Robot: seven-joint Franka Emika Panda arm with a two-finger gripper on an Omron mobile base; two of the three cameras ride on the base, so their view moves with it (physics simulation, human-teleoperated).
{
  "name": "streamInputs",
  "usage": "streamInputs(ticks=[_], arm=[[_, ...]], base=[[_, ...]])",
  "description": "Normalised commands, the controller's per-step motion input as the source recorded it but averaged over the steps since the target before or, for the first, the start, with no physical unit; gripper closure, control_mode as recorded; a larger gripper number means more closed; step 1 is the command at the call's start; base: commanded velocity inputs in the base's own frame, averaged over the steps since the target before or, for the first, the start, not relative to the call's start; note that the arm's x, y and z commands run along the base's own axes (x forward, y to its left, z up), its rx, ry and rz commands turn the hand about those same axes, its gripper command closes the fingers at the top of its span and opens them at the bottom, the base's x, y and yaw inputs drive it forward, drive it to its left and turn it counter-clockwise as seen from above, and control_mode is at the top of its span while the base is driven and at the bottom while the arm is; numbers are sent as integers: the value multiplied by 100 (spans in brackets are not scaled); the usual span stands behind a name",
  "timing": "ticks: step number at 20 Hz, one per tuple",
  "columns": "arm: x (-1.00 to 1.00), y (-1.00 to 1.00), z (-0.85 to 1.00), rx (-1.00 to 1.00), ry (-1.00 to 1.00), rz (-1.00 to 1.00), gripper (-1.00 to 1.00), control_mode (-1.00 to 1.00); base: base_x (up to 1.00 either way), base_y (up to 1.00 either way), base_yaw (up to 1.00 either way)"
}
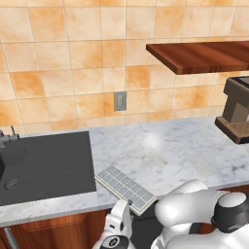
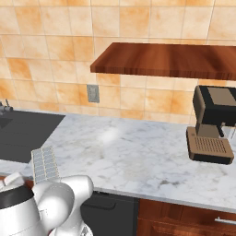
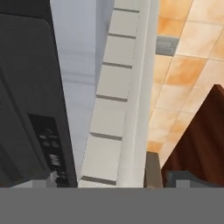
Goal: The ice cube tray has been filled with water. Take the tray and place it in the freezer to make ice. Close the freezer door after placing the tray.
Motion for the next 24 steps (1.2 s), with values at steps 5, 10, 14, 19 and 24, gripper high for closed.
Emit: streamInputs(ticks=[5, 10, 14, 19, 24], arm=[[13, 0, -32, 0, 1, 6, -100, -100], [1, 0, -8, 0, 0, 7, -100, -100], [0, 1, 0, 0, 0, 8, -100, -100], [0, 3, 0, 0, 0, 8, -100, -100], [0, 1, 2, 0, -5, 7, -100, -100]], base=[[0, 0, 0], [0, 0, 0], [0, 0, 0], [0, 0, 0], [0, 0, 0]])
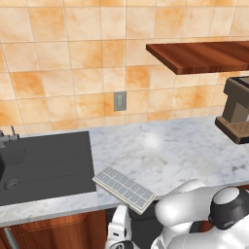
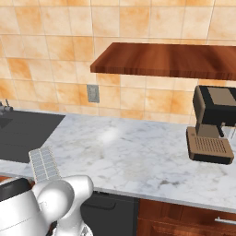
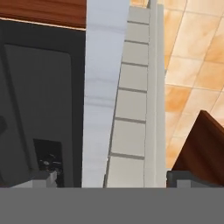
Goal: The ice cube tray has been filled with water. Take the tray and place it in the freezer to make ice. Close the freezer door after placing the tray.
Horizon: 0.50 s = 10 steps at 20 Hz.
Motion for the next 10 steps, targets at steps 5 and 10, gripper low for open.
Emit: streamInputs(ticks=[5, 10], arm=[[0, 0, 11, 5, -16, 4, -100, -100], [0, 0, 17, 12, -17, 2, -100, -100]], base=[[0, 0, 0], [0, 0, 0]])
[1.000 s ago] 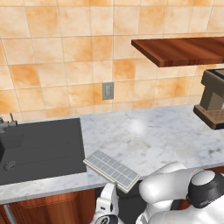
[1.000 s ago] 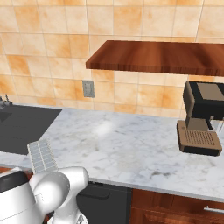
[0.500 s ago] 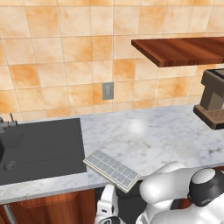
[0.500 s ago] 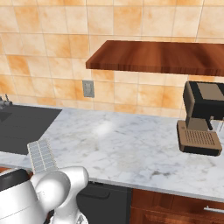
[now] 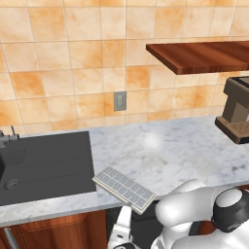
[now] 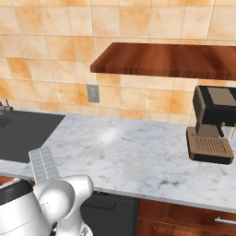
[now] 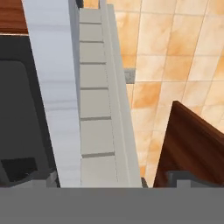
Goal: The ice cube tray has been filled with water. Take the tray and place it in the freezer to make ice. Close the freezer door after placing the tray.
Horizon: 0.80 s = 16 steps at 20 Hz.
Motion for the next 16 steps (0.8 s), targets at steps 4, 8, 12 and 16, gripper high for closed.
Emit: streamInputs(ticks=[4, 8, 12, 16], arm=[[0, 0, 14, 15, -8, 1, -100, -100], [0, 0, 0, 11, 0, 0, -100, -100], [0, 0, 0, 8, 0, 0, -100, -100], [0, 0, 0, 0, 4, 0, -100, -100]], base=[[0, 0, 0], [0, 0, 0], [0, 0, 0], [0, 0, 0]])
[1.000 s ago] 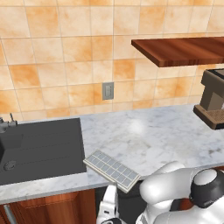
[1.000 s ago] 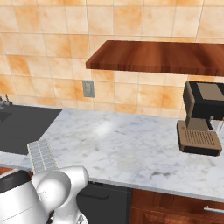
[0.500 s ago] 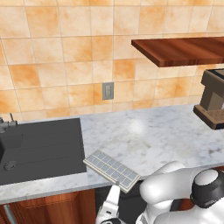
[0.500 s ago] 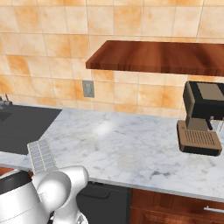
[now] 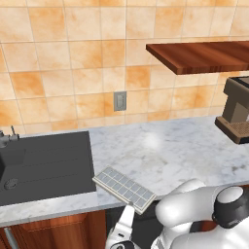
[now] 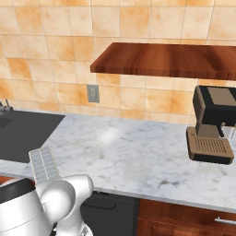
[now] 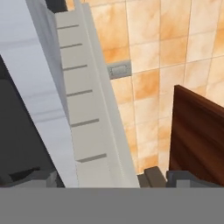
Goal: The ice cube tray has been filled with water. Take the tray and place it in the freezer to make ice. Close the freezer door after placing the tray.
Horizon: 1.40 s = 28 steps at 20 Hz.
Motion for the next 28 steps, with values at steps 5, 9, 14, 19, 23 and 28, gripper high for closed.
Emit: streamInputs(ticks=[5, 9, 14, 19, 23, 28], arm=[[0, -10, 0, 0, 4, 0, -100, -100], [-14, -31, 0, 0, 3, 0, -100, -100], [-11, -29, 0, 0, 0, 0, -100, -100], [5, -15, 0, 0, 1, 0, -100, -100], [24, -1, 0, 0, 3, 0, -100, -100], [21, 0, 0, 0, 2, 0, -100, -100]], base=[[0, 0, 0], [0, 0, 0], [0, 0, 0], [0, 0, 0], [0, 0, 0], [0, 0, 0]])
